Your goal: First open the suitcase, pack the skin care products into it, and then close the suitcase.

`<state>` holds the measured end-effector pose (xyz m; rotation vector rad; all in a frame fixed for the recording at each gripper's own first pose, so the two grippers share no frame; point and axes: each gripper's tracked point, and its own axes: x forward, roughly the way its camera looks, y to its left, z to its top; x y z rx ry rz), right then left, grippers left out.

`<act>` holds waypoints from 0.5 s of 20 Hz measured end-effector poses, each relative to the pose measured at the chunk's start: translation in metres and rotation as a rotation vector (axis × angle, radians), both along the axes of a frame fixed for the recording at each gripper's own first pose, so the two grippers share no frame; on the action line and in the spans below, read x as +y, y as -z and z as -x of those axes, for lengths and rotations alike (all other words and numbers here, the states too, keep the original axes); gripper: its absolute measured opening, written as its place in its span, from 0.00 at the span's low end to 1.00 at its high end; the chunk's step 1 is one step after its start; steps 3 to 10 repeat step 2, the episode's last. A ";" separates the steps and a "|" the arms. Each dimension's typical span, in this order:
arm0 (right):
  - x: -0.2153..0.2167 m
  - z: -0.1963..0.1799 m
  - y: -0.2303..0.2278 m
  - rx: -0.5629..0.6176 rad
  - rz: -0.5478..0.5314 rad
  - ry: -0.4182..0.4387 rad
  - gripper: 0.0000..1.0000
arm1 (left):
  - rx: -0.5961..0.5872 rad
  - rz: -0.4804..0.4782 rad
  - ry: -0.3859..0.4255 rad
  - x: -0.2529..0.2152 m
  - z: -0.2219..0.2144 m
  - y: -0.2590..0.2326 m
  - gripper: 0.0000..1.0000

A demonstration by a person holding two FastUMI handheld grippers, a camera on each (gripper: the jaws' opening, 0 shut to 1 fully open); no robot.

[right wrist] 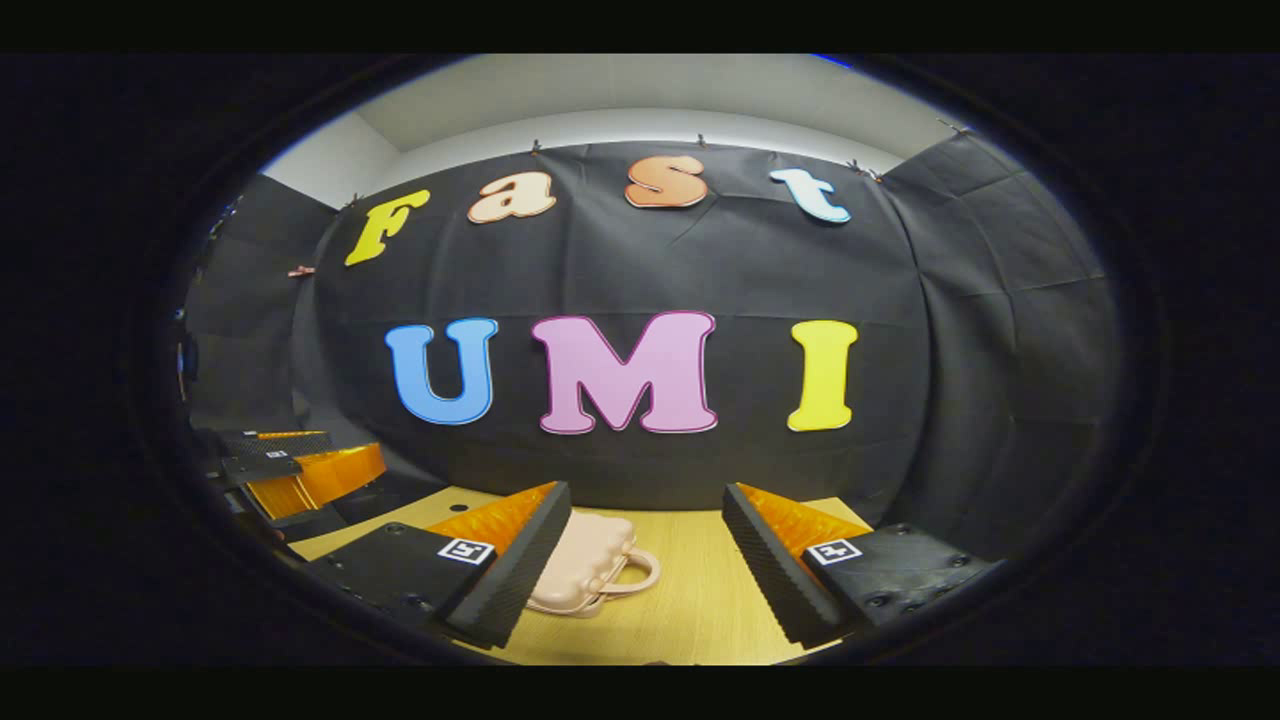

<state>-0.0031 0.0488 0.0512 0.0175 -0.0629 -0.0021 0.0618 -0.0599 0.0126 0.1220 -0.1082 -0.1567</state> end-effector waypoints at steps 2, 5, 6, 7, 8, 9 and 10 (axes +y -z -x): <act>-0.001 0.002 0.003 0.015 0.001 0.000 0.90 | -0.014 0.000 0.049 -0.009 0.005 -0.001 0.96; -0.001 0.002 0.003 0.015 0.001 0.000 0.90 | -0.014 0.000 0.049 -0.009 0.005 -0.001 0.96; -0.001 0.002 0.003 0.015 0.001 0.000 0.90 | -0.014 0.000 0.049 -0.009 0.005 -0.001 0.96; -0.001 0.002 0.003 0.015 0.001 0.000 0.90 | -0.014 0.000 0.049 -0.009 0.005 -0.001 0.96; -0.001 0.002 0.003 0.015 0.001 0.000 0.90 | -0.014 0.000 0.049 -0.009 0.005 -0.001 0.96; -0.001 0.002 0.003 0.015 0.001 0.000 0.90 | -0.014 0.000 0.049 -0.009 0.005 -0.001 0.96; -0.001 0.002 0.003 0.015 0.001 0.000 0.90 | -0.014 0.000 0.049 -0.009 0.005 -0.001 0.96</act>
